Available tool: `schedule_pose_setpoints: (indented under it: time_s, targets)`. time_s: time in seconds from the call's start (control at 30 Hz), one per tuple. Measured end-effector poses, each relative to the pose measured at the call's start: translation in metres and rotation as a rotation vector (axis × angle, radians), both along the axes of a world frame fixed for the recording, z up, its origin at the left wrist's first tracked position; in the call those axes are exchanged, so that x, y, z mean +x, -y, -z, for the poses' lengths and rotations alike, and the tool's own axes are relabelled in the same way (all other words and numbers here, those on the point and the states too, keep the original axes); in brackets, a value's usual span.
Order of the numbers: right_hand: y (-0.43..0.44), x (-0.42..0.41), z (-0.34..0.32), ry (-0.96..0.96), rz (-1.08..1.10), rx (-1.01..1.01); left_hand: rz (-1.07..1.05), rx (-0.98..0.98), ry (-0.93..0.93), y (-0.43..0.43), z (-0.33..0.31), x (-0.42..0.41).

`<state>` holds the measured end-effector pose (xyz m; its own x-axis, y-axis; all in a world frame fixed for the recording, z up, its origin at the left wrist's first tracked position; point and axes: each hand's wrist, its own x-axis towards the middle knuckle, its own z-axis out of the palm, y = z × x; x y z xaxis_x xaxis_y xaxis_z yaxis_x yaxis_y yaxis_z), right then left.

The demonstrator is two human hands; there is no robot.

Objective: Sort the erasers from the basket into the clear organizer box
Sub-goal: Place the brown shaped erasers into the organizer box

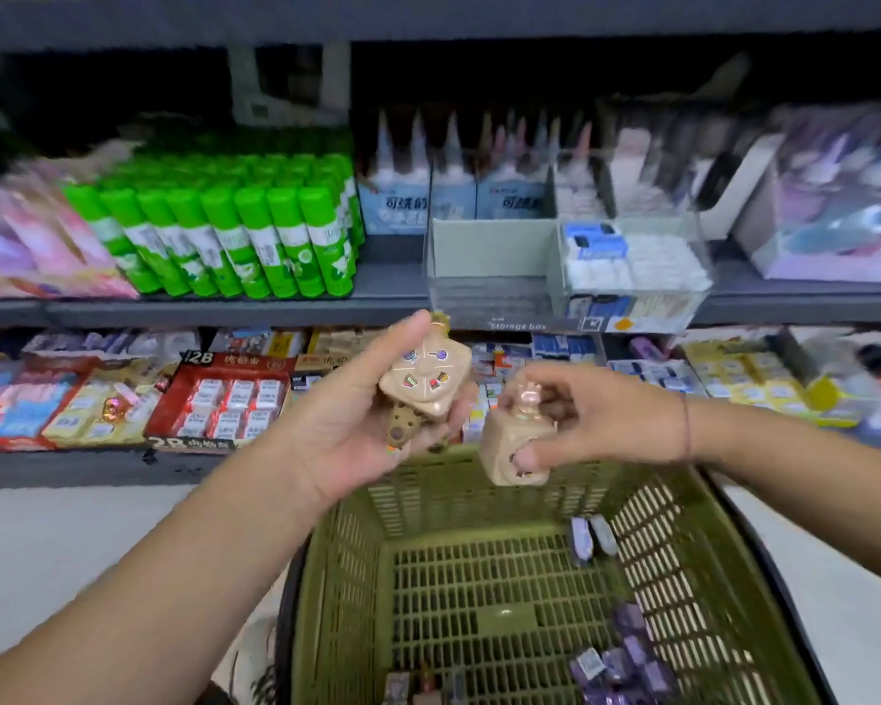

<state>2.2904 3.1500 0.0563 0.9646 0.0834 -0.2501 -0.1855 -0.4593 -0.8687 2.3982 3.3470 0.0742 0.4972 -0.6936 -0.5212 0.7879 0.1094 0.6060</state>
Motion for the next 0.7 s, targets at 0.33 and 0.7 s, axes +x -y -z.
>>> schedule_pose_setpoints:
  time_s: [0.33, 0.7]
  targets:
    - [0.063, 0.106, -0.112, 0.399, 0.393, -0.074, -0.237, -0.153, -0.006, 0.040, -0.050, 0.042]
    - [0.083, 0.197, -0.083, 0.280, 0.382, -0.652, -0.287, -0.125, -0.047, 0.042, -0.042, 0.080]
